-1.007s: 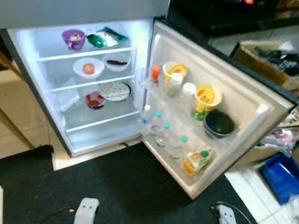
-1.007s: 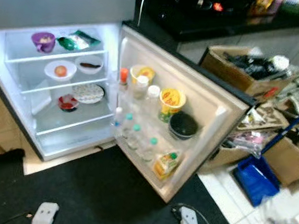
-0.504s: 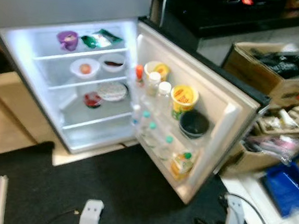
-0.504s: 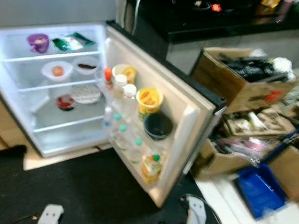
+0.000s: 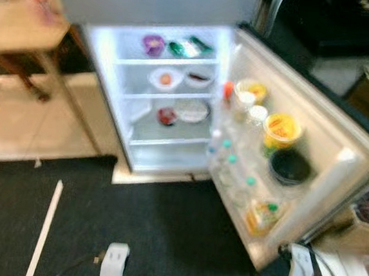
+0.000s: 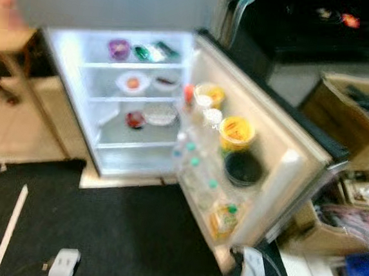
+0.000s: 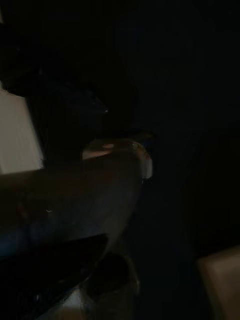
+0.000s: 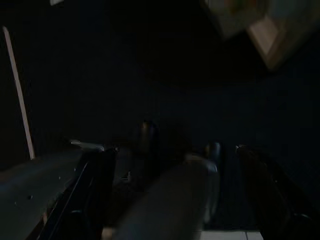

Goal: Restocking fridge

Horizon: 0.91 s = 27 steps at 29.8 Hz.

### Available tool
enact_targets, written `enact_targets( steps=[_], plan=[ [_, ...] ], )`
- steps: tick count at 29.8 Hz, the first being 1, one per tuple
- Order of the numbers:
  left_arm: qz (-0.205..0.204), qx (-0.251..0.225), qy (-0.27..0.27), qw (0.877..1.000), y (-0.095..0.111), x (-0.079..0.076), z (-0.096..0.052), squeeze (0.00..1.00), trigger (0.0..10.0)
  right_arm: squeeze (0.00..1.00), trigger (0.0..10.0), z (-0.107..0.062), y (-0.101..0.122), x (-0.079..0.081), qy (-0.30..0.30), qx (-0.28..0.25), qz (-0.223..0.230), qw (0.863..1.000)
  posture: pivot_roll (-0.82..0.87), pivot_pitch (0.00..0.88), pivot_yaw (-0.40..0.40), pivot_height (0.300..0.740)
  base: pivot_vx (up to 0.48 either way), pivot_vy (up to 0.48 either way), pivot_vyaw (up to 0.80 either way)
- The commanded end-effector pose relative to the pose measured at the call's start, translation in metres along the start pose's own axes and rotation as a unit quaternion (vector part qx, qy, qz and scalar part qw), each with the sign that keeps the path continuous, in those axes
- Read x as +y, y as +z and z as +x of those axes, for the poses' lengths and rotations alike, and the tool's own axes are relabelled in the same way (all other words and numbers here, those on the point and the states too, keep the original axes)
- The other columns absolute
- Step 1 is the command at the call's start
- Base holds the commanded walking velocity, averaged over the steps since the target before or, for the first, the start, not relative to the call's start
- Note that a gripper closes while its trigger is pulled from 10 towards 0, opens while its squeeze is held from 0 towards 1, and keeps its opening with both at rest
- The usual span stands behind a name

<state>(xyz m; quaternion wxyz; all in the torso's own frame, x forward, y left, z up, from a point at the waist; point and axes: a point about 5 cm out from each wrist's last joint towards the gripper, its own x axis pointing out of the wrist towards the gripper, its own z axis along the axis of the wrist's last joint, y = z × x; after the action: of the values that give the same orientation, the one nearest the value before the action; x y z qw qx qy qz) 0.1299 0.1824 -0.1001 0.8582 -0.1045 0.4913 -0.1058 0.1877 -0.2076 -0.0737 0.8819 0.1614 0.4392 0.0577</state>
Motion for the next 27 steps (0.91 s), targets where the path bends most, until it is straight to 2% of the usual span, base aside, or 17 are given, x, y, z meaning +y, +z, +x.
enact_targets(
  steps=[1, 3, 7, 8, 9, 11, 12, 15, 17, 18, 19, 20, 22, 23, 25, 26, 27],
  plan=[
    [-0.003, 0.039, -0.011, 0.999, -0.020, -0.006, -0.001, 0.00, 10.0, 0.00, 10.0, -0.006, -0.015, -0.010, -0.027, 0.025, 0.007, 0.999, -0.02, 0.064, -0.024, 0.740, 0.000, -0.469, 0.00],
    [-0.003, 0.040, -0.012, 0.999, -0.020, -0.006, -0.001, 0.00, 10.0, 0.00, 10.0, -0.008, -0.015, -0.014, -0.043, 0.022, 0.008, 0.999, -0.02, 0.064, -0.024, 0.740, 0.000, -0.437, 0.00],
    [-0.006, 0.040, -0.009, 0.999, -0.020, -0.006, -0.001, 0.00, 10.0, 0.00, 10.0, -0.012, -0.014, -0.026, -0.091, 0.019, 0.007, 0.996, -0.02, 0.064, -0.024, 0.740, 0.000, 0.000, 0.00],
    [-0.008, 0.039, -0.008, 0.999, -0.020, -0.006, -0.001, 0.00, 10.0, 0.00, 10.0, -0.016, -0.012, -0.033, -0.118, 0.014, 0.012, 0.993, -0.02, 0.064, -0.024, 0.740, 0.000, 0.000, 0.00],
    [-0.008, 0.039, -0.008, 0.999, -0.020, -0.006, -0.001, 0.00, 10.0, 0.00, 10.0, -0.016, -0.012, -0.033, -0.118, 0.014, 0.012, 0.993, -0.02, 0.064, -0.024, 0.740, 0.000, 0.000, 0.00],
    [-0.011, 0.037, -0.008, 0.999, -0.019, -0.006, -0.001, 0.00, 10.0, 0.00, 10.0, -0.022, -0.008, -0.046, -0.165, 0.005, 0.021, 0.986, -0.02, 0.064, -0.024, 0.740, 0.000, 0.000, 0.00],
    [-0.011, 0.037, -0.008, 0.999, -0.019, -0.006, -0.001, 0.00, 10.0, 0.00, 10.0, -0.022, -0.008, -0.046, -0.165, 0.005, 0.021, 0.986, -0.02, 0.064, -0.024, 0.740, 0.000, 0.000, 0.00],
    [-0.013, 0.036, -0.010, 0.999, -0.019, -0.007, -0.001, 0.00, 10.0, 0.00, 10.0, -0.033, 0.002, -0.065, -0.229, -0.026, 0.048, 0.972, -0.02, 0.064, -0.024, 0.740, 0.000, 0.000, 0.00],
    [-0.013, 0.035, -0.011, 0.999, -0.019, -0.007, -0.001, 0.00, 10.0, 0.00, 10.0, -0.036, 0.007, -0.070, -0.242, -0.043, 0.062, 0.967, -0.02, 0.066, -0.023, 0.740, 0.000, 0.000, 0.00],
    [-0.013, 0.036, -0.011, 0.999, -0.019, -0.008, -0.001, 0.00, 10.0, 0.00, 0.0, -0.039, 0.014, -0.075, -0.255, -0.063, 0.077, 0.962, -0.02, 0.066, -0.023, 0.740, 0.000, 0.000, 0.00],
    [-0.013, 0.036, -0.012, 0.999, -0.019, -0.008, -0.001, 0.00, 10.0, 0.00, 0.0, -0.042, 0.019, -0.080, -0.267, -0.080, 0.090, 0.956, -0.02, 0.066, -0.023, 0.740, 0.000, 0.000, 0.00],
    [-0.013, 0.036, -0.012, 0.999, -0.019, -0.008, -0.001, 0.00, 10.0, 0.00, 0.0, -0.042, 0.019, -0.080, -0.267, -0.080, 0.090, 0.956, -0.02, 0.066, -0.023, 0.740, 0.000, 0.000, 0.00],
    [-0.012, 0.037, -0.012, 0.999, -0.019, -0.008, -0.001, 0.00, 10.0, 0.00, 0.0, -0.053, 0.040, -0.094, -0.303, -0.134, 0.129, 0.935, -0.02, 0.066, -0.023, 0.740, 0.000, 0.000, 0.00],
    [-0.012, 0.037, -0.012, 0.999, -0.019, -0.008, -0.001, 0.00, 10.0, 0.00, 0.0, -0.053, 0.040, -0.094, -0.303, -0.134, 0.129, 0.935, -0.02, 0.066, -0.023, 0.740, 0.000, 0.000, 0.00],
    [-0.012, 0.037, -0.011, 0.999, -0.019, -0.007, -0.001, 0.00, 10.0, 0.00, 0.0, -0.063, 0.058, -0.104, -0.320, -0.182, 0.166, 0.915, -0.02, 0.066, -0.023, 0.740, 0.000, 0.000, 0.00],
    [-0.012, 0.037, -0.011, 0.999, -0.019, -0.007, -0.001, 0.00, 10.0, 0.00, 0.0, -0.063, 0.058, -0.104, -0.320, -0.182, 0.166, 0.915, -0.02, 0.066, -0.023, 0.740, 0.000, 0.000, 0.00],
    [-0.013, 0.036, -0.010, 0.999, -0.019, -0.007, -0.001, 0.00, 10.0, 0.00, 0.0, -0.069, 0.074, -0.110, -0.324, -0.221, 0.195, 0.899, -0.02, 0.067, -0.021, 0.740, 0.000, 0.000, 0.00]
  ],
)
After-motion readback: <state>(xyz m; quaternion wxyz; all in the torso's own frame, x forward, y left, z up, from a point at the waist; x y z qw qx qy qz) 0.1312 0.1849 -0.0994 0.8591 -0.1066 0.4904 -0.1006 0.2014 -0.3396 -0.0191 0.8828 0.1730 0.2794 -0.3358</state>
